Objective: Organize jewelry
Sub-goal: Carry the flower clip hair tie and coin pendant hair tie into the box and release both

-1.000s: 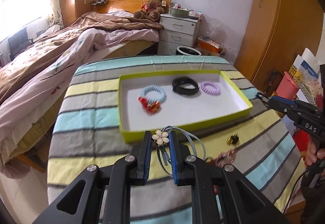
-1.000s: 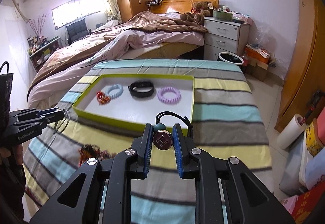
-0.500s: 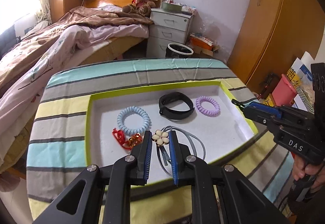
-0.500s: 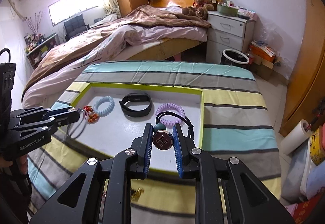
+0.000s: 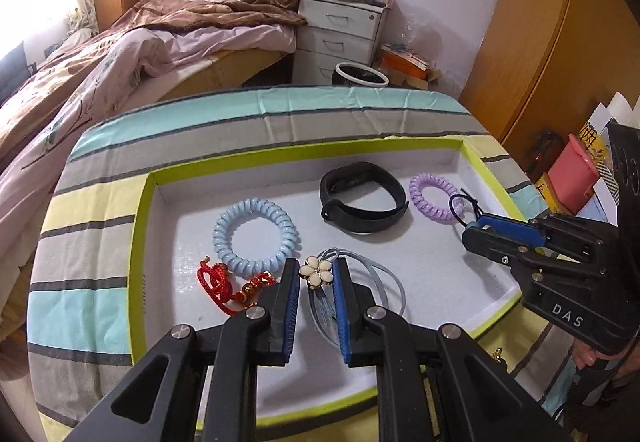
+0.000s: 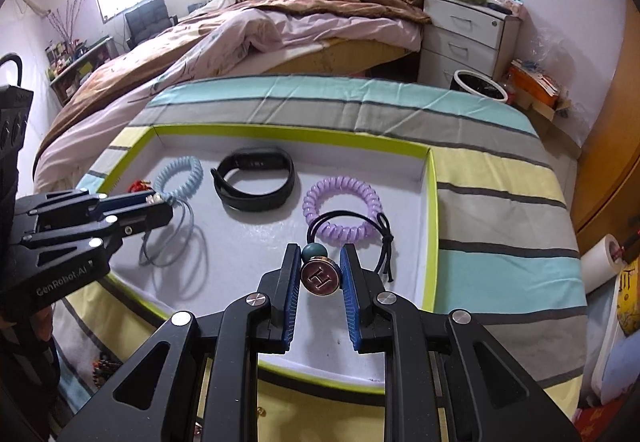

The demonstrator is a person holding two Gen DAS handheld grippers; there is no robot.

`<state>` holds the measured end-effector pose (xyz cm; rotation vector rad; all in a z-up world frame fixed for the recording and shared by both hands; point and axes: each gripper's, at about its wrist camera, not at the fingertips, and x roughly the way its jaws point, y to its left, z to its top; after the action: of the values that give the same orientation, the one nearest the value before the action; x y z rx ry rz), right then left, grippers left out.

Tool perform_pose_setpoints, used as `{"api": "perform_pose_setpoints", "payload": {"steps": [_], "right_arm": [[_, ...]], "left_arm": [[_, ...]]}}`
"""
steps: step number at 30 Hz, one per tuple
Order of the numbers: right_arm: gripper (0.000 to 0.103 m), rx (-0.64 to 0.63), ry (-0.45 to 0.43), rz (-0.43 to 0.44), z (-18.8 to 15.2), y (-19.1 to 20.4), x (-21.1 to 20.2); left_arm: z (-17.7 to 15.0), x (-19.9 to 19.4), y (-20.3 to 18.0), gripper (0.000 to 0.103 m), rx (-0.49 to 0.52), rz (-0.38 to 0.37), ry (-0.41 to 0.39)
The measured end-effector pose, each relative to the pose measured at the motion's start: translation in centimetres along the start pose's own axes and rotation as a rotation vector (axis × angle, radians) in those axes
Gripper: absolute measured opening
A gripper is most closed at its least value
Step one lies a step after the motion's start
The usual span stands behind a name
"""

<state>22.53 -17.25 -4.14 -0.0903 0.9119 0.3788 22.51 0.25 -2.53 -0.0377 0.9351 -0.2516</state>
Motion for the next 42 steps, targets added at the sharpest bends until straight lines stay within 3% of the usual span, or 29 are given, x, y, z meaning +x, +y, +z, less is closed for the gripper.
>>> {"api": "perform_pose_setpoints", "payload": {"steps": [24, 29, 32, 36, 38, 42], "right_arm": [[0.021, -0.014, 0.027, -0.021, -0.1, 0.2, 0.8], [0.026, -0.004, 0.021, -0.017, -0.2, 0.1, 0.7], [0.029, 0.005, 0.017, -0.012, -0.1, 0.0, 0.5], [0.030, 0.007, 0.009, -0.014, -0.2, 0.0, 0.2], [0.030, 0.010, 0.000, -0.012, -0.2, 0.2, 0.0], [0.031, 0.009, -0.021, -0.003, -0.3, 0.4, -1.0]], "left_arm": [[0.0, 0.8, 0.3, 0.017, -0.015, -0.020, 0.022], [0.0, 0.8, 0.2, 0.027, -0.018, -0.036, 0.020], [-0.1, 0.6, 0.1, 0.028, -0.013, -0.026, 0.015], [-0.1, 0.1, -0.1, 0.031, -0.013, -0.030, 0.001], [-0.2, -0.3, -0.1, 0.038, -0.014, -0.035, -0.006], [-0.6, -1.6, -0.1, 0.039, -0.018, -0.048, -0.030]]}}
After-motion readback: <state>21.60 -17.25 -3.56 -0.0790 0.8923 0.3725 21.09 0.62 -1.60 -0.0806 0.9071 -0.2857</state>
